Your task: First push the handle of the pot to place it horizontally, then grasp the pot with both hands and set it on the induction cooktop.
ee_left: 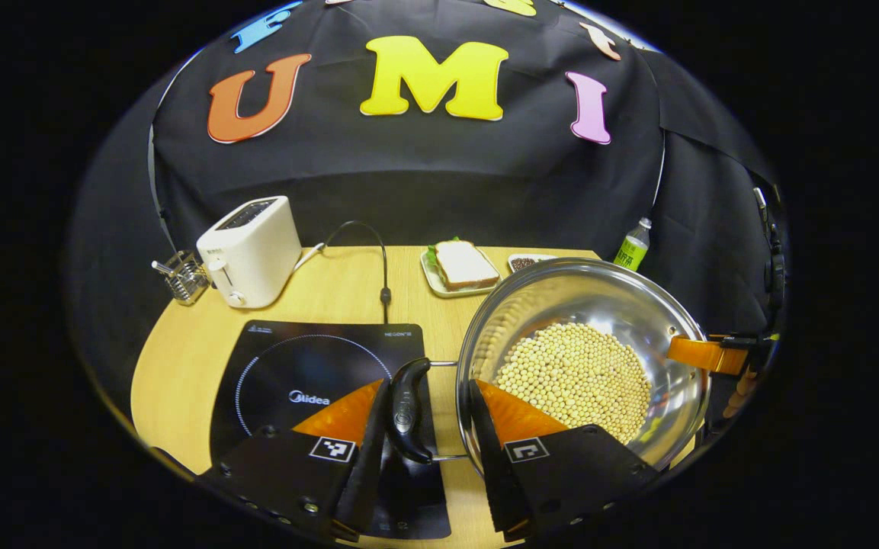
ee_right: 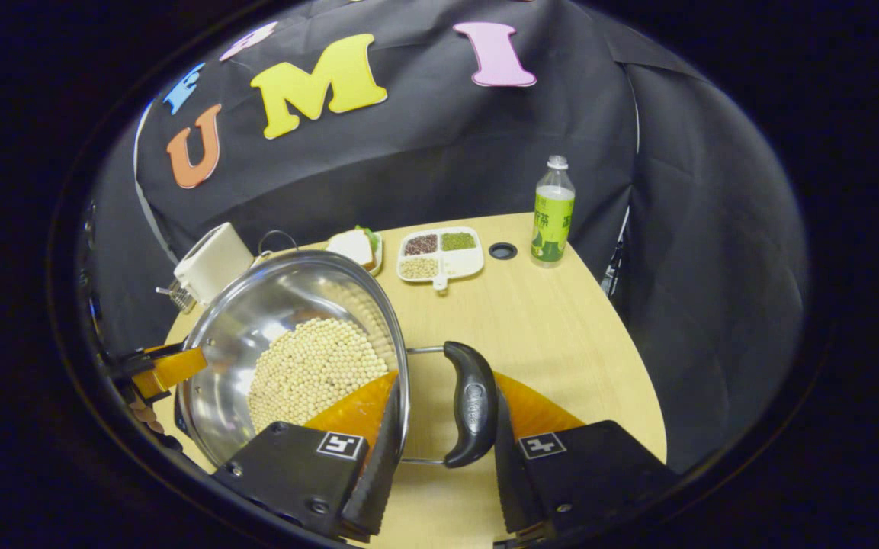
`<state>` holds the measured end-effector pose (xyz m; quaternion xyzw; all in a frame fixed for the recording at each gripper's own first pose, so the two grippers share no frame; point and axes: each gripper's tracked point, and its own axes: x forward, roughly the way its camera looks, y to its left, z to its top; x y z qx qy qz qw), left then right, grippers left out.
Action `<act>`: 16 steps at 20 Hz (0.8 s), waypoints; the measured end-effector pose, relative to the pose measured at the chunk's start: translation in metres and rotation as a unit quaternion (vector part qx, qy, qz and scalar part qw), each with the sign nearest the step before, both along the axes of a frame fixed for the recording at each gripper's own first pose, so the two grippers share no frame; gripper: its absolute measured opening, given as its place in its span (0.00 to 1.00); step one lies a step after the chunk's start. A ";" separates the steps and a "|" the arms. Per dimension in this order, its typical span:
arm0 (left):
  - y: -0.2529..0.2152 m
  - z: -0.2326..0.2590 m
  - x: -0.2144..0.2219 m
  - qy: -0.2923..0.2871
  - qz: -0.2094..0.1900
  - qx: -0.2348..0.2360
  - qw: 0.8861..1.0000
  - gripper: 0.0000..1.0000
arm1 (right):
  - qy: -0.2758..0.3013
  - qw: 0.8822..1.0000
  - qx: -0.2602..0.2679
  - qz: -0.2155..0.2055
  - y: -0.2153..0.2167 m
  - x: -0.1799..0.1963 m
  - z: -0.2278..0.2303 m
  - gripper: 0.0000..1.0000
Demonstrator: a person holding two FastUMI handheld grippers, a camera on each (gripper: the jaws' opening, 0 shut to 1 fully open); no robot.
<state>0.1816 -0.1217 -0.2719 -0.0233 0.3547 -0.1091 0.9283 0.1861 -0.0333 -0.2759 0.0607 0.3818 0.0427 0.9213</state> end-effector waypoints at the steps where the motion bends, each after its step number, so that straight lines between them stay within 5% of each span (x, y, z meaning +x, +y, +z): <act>1: 0.005 0.007 -0.003 -0.001 0.001 0.001 1.000 0.56 | -0.006 1.000 0.000 0.002 0.005 -0.001 0.007 0.59; 10: 0.069 0.057 -0.007 -0.017 0.035 0.001 0.999 0.56 | -0.035 0.999 0.000 0.034 0.067 -0.002 0.068 0.59; 16: 0.137 0.060 -0.013 -0.021 0.075 0.021 0.997 0.56 | -0.029 0.996 0.021 0.076 0.140 0.006 0.066 0.60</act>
